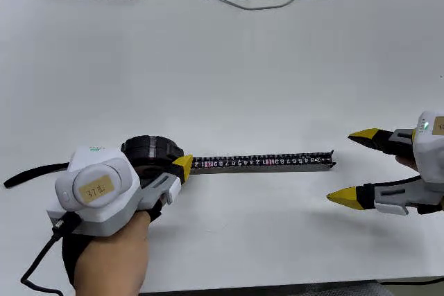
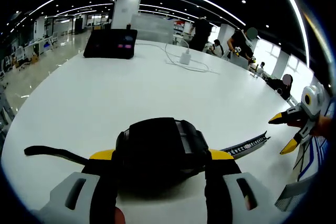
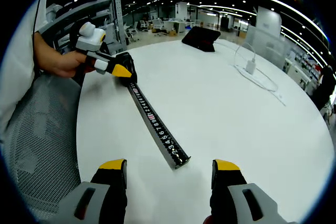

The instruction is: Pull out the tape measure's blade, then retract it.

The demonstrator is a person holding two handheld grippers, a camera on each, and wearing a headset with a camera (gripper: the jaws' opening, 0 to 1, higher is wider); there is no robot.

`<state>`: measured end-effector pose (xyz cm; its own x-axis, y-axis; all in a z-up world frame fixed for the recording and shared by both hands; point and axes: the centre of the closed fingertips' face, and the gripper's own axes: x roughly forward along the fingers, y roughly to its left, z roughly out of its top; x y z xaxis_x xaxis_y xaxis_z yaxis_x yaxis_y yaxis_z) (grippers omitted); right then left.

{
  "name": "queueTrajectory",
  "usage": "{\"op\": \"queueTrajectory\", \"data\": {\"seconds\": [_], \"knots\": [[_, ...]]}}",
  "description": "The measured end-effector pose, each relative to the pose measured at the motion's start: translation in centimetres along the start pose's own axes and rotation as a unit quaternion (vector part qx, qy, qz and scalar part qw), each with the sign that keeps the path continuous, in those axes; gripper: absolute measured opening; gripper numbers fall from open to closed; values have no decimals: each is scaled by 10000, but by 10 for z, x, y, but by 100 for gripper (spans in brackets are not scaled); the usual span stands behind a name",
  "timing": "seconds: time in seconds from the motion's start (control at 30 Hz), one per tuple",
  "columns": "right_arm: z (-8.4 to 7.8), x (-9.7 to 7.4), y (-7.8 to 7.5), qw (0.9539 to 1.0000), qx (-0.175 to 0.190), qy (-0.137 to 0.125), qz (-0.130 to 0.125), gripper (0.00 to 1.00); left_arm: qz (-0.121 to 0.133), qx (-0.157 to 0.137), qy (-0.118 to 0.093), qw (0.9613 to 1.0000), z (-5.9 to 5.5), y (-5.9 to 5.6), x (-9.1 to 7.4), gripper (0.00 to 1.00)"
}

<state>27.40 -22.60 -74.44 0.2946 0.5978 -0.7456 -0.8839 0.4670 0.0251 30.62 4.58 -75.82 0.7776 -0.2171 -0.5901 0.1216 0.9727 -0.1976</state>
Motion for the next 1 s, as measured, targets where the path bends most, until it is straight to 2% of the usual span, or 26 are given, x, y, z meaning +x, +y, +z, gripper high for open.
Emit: {"op": "queueTrajectory", "data": {"seconds": [0.17, 0.37, 0.47, 0.57, 1.0], "knots": [[0, 2, 1, 9999, -47, 41, 91, 60, -23, -22, -2, 10000, 0, 0, 0, 63], [-1, 5, 0, 9995, -160, 161, 228, 55, -160, -385, -82, 9991, 3, -1, -1, 67], [1, 7, -1, 9992, -214, 197, 284, 54, -135, -211, -19, 9997, 1, 0, -1, 64], [1, 8, -1, 9987, -285, 252, 352, 52, -175, -309, -31, 9994, 2, 0, -1, 63], [-1, 13, -8, 9956, -545, 479, 590, 42, -241, -355, -29, 9991, 2, 0, -2, 62]]}}
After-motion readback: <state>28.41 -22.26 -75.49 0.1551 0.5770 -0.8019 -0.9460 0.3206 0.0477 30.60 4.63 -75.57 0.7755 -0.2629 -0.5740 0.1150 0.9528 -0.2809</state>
